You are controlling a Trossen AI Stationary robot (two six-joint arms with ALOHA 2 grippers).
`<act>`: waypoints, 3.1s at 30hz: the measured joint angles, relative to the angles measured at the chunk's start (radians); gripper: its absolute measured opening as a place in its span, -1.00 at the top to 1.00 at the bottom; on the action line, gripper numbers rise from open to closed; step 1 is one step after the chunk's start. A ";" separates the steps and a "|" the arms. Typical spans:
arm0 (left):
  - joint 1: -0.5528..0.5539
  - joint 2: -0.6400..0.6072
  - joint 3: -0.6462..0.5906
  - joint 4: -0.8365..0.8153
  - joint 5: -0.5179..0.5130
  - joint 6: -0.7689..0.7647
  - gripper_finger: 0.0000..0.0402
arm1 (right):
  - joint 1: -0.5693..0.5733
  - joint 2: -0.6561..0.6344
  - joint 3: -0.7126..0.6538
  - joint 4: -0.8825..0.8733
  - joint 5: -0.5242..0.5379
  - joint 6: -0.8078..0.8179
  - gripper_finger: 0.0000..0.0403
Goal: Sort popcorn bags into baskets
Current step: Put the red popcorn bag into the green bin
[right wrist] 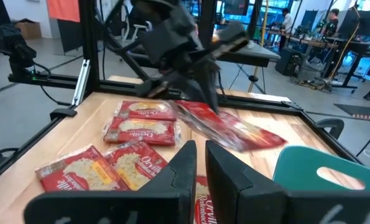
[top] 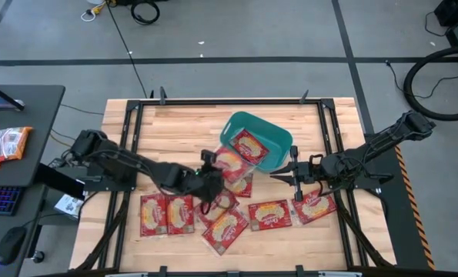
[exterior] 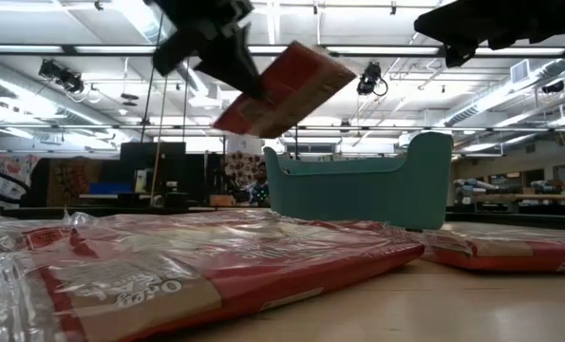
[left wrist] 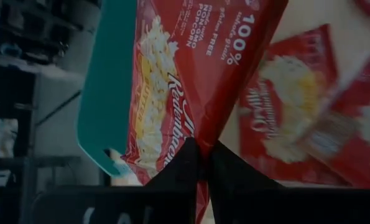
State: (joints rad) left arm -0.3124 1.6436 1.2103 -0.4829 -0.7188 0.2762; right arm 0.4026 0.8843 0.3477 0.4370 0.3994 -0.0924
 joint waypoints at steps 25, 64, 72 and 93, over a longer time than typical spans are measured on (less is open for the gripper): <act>0.230 0.278 0.147 0.310 0.011 0.579 0.91 | 0.000 -0.001 -0.001 0.023 0.077 -0.068 0.80; 0.150 0.270 0.315 -0.093 0.515 -0.063 0.28 | 0.002 -0.001 -0.001 0.011 0.071 -0.034 0.80; 0.103 0.293 0.250 -0.137 0.559 -0.246 0.28 | 0.002 -0.001 -0.001 0.019 0.070 -0.031 0.80; 0.129 0.276 0.092 -0.313 0.804 -0.475 0.28 | 0.002 -0.001 -0.001 0.017 0.025 -0.012 0.80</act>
State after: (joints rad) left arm -0.1830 1.9198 1.3024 -0.7954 0.0852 -0.1986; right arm 0.4046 0.8837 0.3466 0.4541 0.4248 -0.1040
